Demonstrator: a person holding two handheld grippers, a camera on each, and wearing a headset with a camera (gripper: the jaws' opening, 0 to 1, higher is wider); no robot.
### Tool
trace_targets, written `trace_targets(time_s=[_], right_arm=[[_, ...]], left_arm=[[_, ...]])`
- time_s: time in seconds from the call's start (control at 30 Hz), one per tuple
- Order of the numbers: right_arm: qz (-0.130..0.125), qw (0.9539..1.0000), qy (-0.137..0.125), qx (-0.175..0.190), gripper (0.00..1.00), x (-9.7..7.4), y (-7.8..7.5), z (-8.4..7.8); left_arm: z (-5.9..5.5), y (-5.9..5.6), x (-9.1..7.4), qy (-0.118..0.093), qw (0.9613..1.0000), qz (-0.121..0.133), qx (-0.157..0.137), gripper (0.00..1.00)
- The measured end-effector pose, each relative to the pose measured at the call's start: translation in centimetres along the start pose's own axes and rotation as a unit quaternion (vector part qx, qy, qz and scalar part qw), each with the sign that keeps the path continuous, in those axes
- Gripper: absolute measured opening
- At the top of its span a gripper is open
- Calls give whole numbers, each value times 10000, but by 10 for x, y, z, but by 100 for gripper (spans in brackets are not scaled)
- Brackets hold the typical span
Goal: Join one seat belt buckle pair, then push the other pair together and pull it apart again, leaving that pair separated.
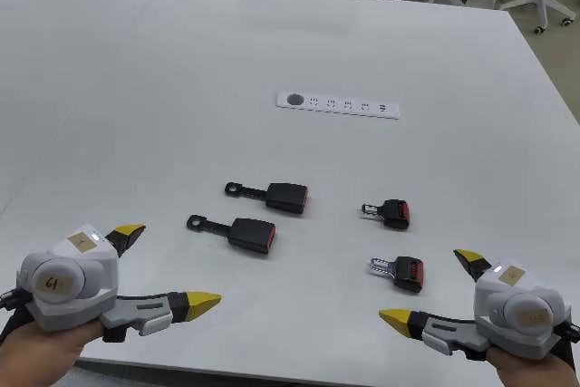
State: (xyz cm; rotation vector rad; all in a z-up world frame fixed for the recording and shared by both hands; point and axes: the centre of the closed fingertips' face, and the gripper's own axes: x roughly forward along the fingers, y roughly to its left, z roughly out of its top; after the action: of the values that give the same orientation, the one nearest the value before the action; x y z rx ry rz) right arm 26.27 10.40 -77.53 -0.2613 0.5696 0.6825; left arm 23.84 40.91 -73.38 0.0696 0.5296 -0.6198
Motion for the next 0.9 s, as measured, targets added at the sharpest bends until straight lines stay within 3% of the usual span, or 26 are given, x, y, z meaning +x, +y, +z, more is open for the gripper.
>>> trace_targets(time_s=[0.43,0.9], right_arm=[[-17,10000,26,44,97,-2,0,-6],[-59,9999,38,83,97,-4,-3,-8]], left_arm=[[-4,-2,0,52,10000,-37,8,100],[-1,-1,3,8,10000,-48,-14,100]])
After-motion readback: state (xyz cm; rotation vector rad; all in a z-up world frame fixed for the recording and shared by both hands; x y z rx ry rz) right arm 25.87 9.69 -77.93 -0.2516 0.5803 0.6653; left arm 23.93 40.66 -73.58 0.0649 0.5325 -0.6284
